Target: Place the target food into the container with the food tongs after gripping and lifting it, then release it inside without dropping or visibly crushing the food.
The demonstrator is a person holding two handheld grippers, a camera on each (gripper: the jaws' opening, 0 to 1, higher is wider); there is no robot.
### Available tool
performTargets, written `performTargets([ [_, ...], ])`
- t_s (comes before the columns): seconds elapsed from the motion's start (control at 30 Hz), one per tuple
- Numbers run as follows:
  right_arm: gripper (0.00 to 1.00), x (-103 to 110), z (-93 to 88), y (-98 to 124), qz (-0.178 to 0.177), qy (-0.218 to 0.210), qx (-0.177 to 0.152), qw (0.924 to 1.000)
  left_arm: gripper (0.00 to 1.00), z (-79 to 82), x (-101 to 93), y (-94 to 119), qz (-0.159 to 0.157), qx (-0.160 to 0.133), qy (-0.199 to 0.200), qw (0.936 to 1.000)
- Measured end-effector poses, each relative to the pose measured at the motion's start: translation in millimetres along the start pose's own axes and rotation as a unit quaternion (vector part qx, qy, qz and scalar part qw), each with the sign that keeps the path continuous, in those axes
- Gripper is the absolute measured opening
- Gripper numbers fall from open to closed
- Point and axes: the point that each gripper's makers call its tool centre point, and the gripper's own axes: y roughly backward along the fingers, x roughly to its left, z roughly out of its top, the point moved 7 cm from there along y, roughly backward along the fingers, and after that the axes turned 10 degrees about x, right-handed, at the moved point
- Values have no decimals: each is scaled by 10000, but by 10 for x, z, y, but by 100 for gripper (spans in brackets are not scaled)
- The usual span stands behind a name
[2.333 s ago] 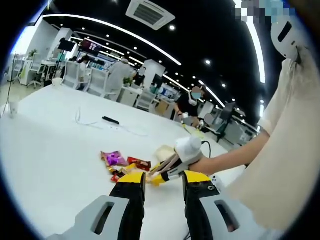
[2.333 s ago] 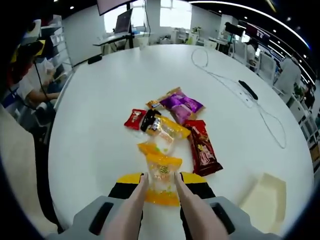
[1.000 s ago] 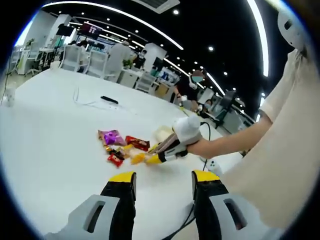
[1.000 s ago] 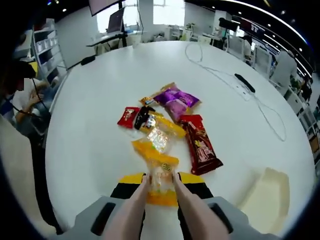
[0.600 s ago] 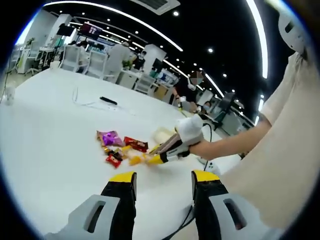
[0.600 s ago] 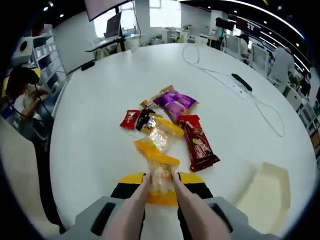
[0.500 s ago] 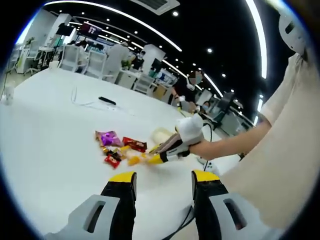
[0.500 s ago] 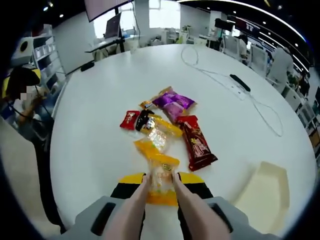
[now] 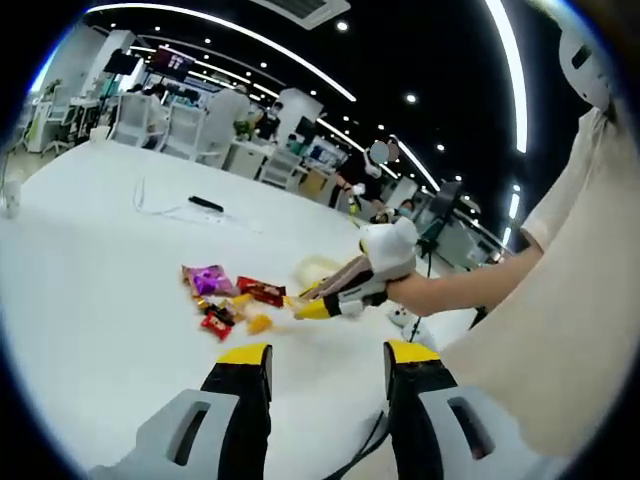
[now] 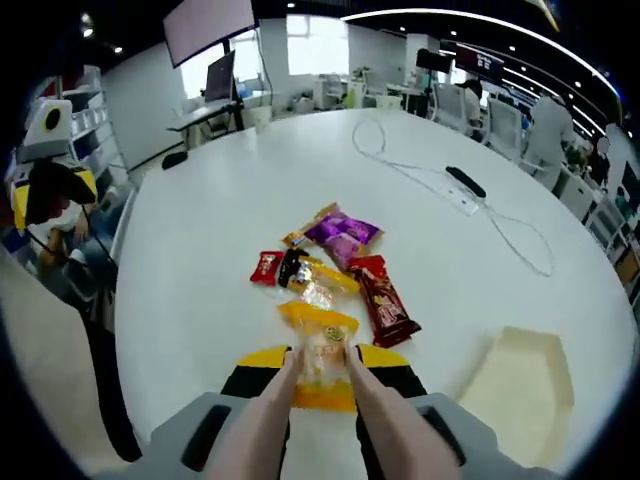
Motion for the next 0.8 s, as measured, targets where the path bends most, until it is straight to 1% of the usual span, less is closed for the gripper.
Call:
performTargets([
  [0.17, 23, 3, 26, 95, 49, -123, -14, 9999, 44, -2, -20, -2, -25, -5, -31, 10000],
  [0.3, 23, 0, 71, 192, 17, -145, -101, 9998, 44, 5, -30, -3, -34, -13, -49, 10000],
  [0.4, 23, -27, 76, 222, 0, -222, -183, 9996, 44, 11, -32, -11, -52, -6, -73, 10000],
  [0.5, 23, -52, 77, 253, -71, -259, -242, 9993, 44, 18, -42, -19, -72, 3, -95, 9999],
  [0.53, 23, -60, 89, 282, -85, -349, -286, 9989, 44, 23, -48, -25, -86, 12, -110, 9999],
  [0.67, 23, -25, 110, 387, -159, -424, -327, 9984, 43, 30, -64, -37, -119, 31, -147, 9998],
  [0.7, 23, -24, 109, 410, -223, -381, -319, 9985, 43, 30, -68, -41, -130, 41, -154, 9998],
  [0.8, 23, -29, 111, 447, -231, -388, -352, 9984, 43, 25, -74, -52, -157, 68, -176, 9997],
])
